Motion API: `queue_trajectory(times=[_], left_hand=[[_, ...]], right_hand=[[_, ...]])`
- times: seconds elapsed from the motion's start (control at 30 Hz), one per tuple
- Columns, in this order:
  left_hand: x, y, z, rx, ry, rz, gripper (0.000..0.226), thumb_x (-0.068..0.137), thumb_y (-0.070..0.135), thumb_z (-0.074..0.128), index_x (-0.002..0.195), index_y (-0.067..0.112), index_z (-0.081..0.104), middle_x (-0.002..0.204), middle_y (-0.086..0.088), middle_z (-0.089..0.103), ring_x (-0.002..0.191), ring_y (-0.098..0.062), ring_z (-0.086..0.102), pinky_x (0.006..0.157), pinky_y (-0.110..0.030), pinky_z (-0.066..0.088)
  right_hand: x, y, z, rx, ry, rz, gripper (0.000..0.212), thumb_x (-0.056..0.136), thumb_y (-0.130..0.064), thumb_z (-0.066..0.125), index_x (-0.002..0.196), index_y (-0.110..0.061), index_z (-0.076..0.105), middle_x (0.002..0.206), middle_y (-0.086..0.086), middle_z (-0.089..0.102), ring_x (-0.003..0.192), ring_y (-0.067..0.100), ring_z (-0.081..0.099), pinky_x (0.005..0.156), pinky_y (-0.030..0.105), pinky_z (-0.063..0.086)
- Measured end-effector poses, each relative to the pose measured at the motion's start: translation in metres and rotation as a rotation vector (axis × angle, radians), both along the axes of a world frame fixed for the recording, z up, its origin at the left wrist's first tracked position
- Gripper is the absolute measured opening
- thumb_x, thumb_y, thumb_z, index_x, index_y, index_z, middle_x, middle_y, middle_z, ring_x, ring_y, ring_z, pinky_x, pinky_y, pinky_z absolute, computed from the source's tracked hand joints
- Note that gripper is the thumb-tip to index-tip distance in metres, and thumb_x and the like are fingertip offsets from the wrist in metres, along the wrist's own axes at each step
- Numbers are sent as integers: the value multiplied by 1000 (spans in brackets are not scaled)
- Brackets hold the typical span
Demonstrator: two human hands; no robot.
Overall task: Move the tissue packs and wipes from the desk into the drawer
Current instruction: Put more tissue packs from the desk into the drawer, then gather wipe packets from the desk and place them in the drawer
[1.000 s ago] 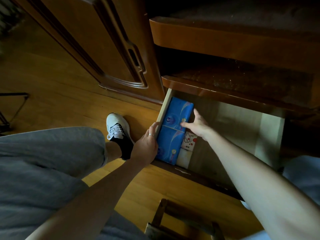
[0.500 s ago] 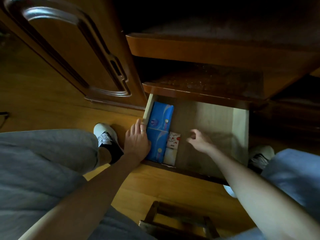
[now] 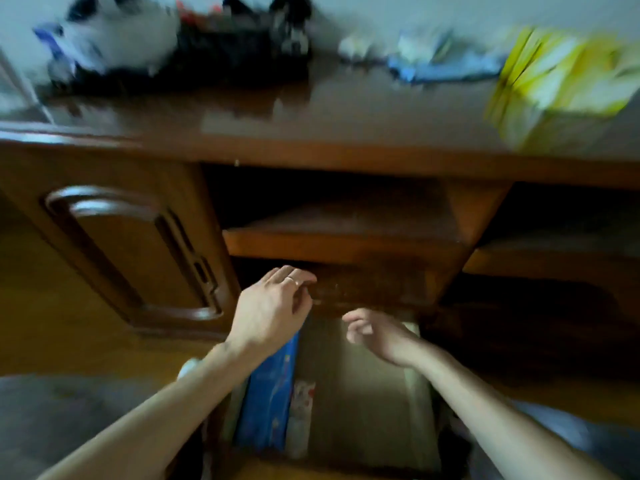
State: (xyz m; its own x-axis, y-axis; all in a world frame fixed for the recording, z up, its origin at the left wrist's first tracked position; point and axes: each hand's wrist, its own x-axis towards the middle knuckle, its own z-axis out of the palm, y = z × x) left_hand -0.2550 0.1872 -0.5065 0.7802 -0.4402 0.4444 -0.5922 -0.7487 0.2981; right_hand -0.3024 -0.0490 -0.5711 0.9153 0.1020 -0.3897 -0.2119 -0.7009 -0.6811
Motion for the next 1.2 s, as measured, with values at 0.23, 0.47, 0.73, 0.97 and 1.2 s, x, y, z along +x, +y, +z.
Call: queue_trajectory(times=[0.23, 0.47, 0.73, 0.97, 1.2], left_hand=[[74, -34, 191, -218, -434, -80, 19, 94, 25, 54, 105, 25, 70, 100, 10, 70, 95, -10, 63, 68, -26, 53], [163, -76, 241, -50, -126, 42, 20, 92, 29, 57, 106, 29, 70, 104, 6, 66, 102, -19, 62, 75, -35, 54], [245, -108, 215, 93, -110, -50, 23, 97, 37, 51, 107, 30, 70, 118, 12, 63, 115, -11, 52, 94, -30, 45], [287, -125, 211, 33, -121, -88, 22, 96, 42, 52, 107, 32, 68, 121, 16, 61, 115, -7, 53, 95, -27, 44], [333, -147, 213, 44, -69, -51, 32, 95, 46, 53, 122, 32, 63, 130, 9, 58, 121, -14, 53, 90, -32, 48]], right_hand=[[9, -38, 219, 159, -469, -55, 22, 96, -37, 67, 118, -40, 70, 107, -14, 75, 90, 11, 73, 73, 23, 56], [86, -81, 307, -37, -691, -157, 18, 96, -36, 64, 111, -40, 72, 105, -19, 74, 97, -2, 68, 84, 25, 58], [234, -130, 293, -602, -636, -288, 37, 97, -43, 57, 134, -36, 55, 141, -9, 47, 129, 15, 51, 90, 37, 51], [345, -144, 295, -767, -628, -422, 61, 101, -53, 42, 155, -27, 27, 165, 9, 19, 147, 34, 27, 107, 52, 38], [386, -152, 284, -825, -498, -478, 72, 95, -62, 39, 154, -21, 30, 158, 6, 35, 146, 30, 27, 108, 54, 31]])
